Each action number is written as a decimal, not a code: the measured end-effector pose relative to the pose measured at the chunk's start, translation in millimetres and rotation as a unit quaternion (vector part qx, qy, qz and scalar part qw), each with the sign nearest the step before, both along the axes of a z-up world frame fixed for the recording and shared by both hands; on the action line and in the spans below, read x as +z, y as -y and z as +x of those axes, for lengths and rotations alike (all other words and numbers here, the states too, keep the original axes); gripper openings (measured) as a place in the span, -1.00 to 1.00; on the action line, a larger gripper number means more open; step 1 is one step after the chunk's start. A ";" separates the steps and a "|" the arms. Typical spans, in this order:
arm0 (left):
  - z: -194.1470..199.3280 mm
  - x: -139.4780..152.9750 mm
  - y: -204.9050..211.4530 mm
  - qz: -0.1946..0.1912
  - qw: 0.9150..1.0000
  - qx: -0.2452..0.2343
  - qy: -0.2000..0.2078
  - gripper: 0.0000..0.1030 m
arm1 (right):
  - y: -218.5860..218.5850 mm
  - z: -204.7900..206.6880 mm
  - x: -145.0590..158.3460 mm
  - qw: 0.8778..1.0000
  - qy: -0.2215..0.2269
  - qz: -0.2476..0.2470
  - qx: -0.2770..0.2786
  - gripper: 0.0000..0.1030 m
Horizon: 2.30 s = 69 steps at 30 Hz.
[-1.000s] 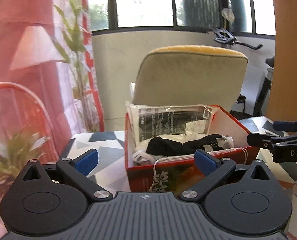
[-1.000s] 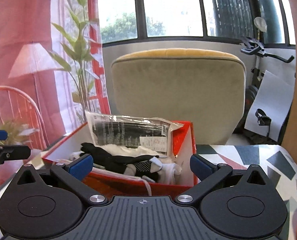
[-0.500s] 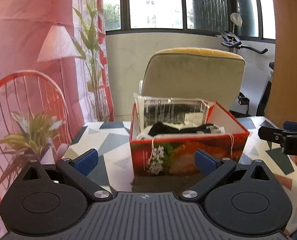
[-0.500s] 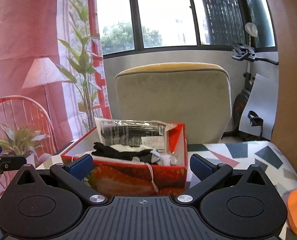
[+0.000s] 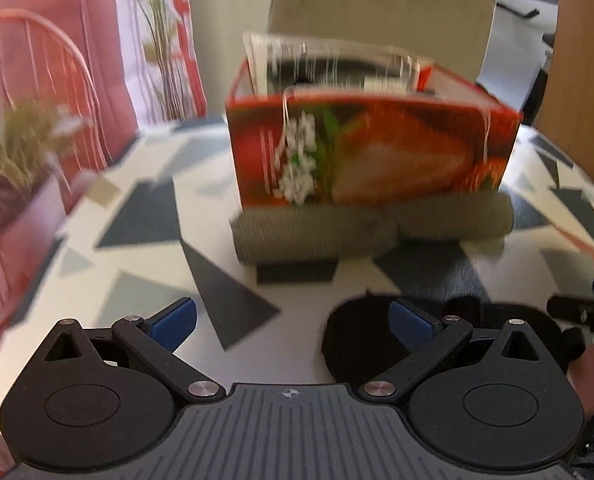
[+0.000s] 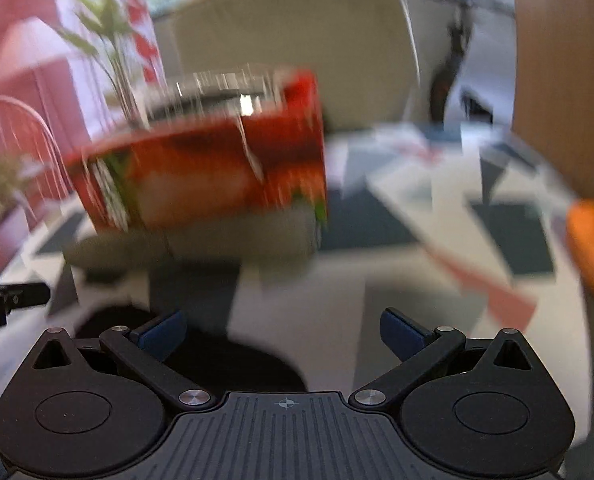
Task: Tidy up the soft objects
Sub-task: 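Withdraw both tools toward the second black padded mask on the table, then close the left tool on the black padded mask while the right tool grips its other end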
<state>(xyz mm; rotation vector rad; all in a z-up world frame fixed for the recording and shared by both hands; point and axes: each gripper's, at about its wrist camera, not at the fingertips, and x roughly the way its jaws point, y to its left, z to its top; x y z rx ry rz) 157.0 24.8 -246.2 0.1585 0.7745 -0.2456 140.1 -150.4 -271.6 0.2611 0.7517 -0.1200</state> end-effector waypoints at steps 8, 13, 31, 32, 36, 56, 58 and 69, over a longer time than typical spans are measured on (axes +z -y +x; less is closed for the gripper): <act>12.2 -28.0 -0.9 -0.005 0.999 -0.010 -0.050 1.00 | -5.3 4.7 -28.6 0.997 -0.070 0.011 -0.002 0.99; 13.9 -35.7 2.1 -0.010 0.997 -0.020 -0.069 1.00 | -18.8 9.4 -30.5 0.996 -0.080 -0.026 0.015 0.99; 14.0 -45.3 3.0 -0.018 0.998 -0.027 -0.062 1.00 | -16.3 31.1 -36.3 0.994 -0.076 -0.061 0.043 0.99; 14.1 -45.2 3.1 -0.018 0.998 -0.027 -0.063 1.00 | -15.9 31.1 -36.0 0.994 -0.077 -0.060 0.042 0.99; 14.1 -45.0 2.9 -0.019 0.997 -0.027 -0.064 1.00 | -9.3 27.0 -32.2 0.996 -0.081 -0.036 0.024 0.99; 1.1 -43.1 1.5 -0.028 0.995 -0.058 -0.077 0.96 | -22.2 5.4 -21.1 0.992 -0.114 0.034 0.035 0.85; 1.2 -42.4 0.0 -0.034 0.995 -0.059 -0.077 0.92 | -20.8 8.5 -21.8 0.993 -0.107 0.036 0.037 0.82; -3.5 -38.2 1.6 -0.081 0.989 -0.096 -0.082 0.60 | -16.4 14.7 -19.6 0.992 -0.082 0.055 0.074 0.38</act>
